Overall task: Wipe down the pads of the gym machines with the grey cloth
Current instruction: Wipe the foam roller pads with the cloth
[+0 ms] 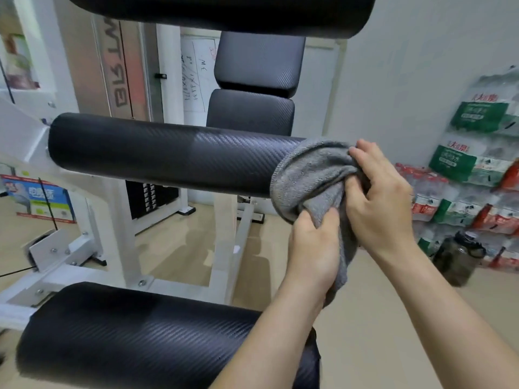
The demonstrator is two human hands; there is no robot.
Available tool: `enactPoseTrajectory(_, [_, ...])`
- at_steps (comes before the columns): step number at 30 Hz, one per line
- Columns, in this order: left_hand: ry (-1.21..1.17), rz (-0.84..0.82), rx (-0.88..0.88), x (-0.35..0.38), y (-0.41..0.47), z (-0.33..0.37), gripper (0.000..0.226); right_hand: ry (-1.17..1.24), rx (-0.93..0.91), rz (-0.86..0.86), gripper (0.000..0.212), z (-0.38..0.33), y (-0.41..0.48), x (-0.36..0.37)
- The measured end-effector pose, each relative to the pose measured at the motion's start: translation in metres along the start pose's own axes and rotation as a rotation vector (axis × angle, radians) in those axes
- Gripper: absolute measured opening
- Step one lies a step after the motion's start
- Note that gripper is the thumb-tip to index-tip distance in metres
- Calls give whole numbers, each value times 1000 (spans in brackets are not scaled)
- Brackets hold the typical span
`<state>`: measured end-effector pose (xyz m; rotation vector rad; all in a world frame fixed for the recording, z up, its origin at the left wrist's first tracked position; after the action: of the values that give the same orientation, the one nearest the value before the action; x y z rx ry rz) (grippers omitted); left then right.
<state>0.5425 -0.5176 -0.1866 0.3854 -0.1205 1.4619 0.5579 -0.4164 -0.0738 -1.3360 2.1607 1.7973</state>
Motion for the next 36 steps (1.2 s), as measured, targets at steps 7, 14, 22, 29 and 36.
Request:
enactPoseTrajectory(7, [960, 295, 574, -17, 26, 187, 39, 58, -8, 199, 38, -41, 75, -33])
enactPoseTrajectory(14, [1712, 47, 494, -17, 65, 146, 37, -512, -73, -413, 42, -27, 72, 65])
enactPoseTrajectory(22, [1654, 61, 717, -35, 4, 107, 51, -351, -304, -35, 41, -34, -2, 41])
enactPoseTrajectory(29, [1715, 162, 612, -31, 60, 143, 47, -565, -137, -244, 40, -43, 63, 61])
enactPoseTrajectory(36, [1743, 291, 709, -106, 41, 161, 37, -484, -361, -186, 52, -83, 36, 85])
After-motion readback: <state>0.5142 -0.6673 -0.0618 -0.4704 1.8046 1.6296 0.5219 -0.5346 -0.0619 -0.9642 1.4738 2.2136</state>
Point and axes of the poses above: each hand's wrist, its own y-axis towards the middle knuckle, its own x-axis out of the palm, z = x × y, the point moved 10 cm from there along y, towards the middle knuckle, and after that the axes turned 7 degrees about -z, right-handed, at the moved point
